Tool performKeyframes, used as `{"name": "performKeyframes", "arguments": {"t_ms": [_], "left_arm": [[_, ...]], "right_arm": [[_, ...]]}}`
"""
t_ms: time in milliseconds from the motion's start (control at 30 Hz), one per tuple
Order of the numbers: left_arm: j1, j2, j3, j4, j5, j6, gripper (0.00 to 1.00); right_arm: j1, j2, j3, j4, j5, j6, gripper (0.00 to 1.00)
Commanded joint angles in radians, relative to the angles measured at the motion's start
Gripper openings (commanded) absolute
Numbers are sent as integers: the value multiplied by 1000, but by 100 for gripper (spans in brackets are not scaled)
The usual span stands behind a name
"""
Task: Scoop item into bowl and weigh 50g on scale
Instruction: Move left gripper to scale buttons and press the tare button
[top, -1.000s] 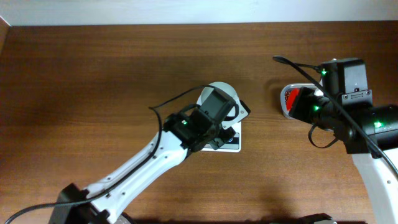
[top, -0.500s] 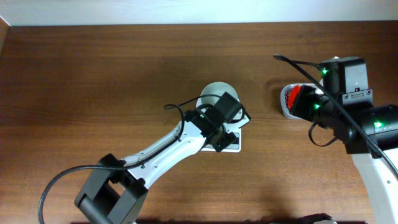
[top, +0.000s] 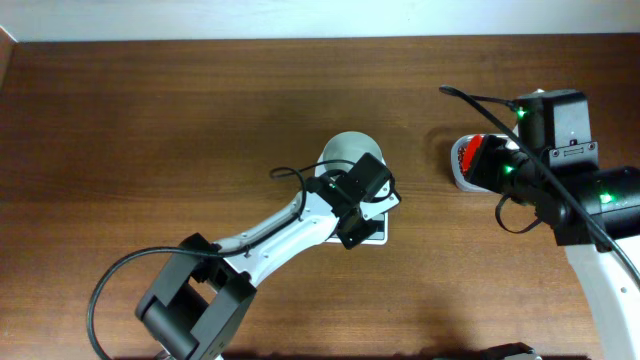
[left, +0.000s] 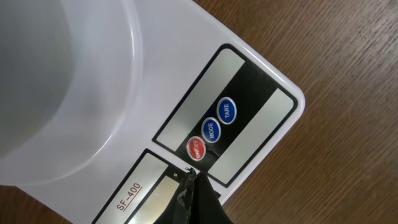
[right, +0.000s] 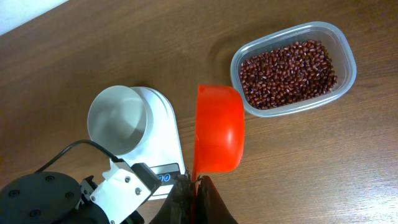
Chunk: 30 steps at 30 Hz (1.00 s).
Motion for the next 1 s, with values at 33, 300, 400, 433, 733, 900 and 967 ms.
{"name": "performKeyframes", "arguments": {"t_ms": [33,300,400,433,733,900,967], "left_arm": [[-15,9,-9,0,7,31,0],[-15,20,-9,10,8,49,0],[-16,44,-9,20,8,49,0],[-21,54,-9,26,8,49,0],[-49,79,-9,57,-45,46,0],[-48,79,-10,58,-45,-5,0],[-47,79,-10,58,-46,-8,0]], "right_arm": [[-3,5,19,2,19,6,4],[-2,5,19,5,19,3,4],[-3,5,19,5,19,3,4],[-2,5,19,4,19,3,4],[-3,5,19,-12,19,-20,4],[-2,5,19,-14,19,-19,4],[-2,5,19,-16,19,-20,4]]}}
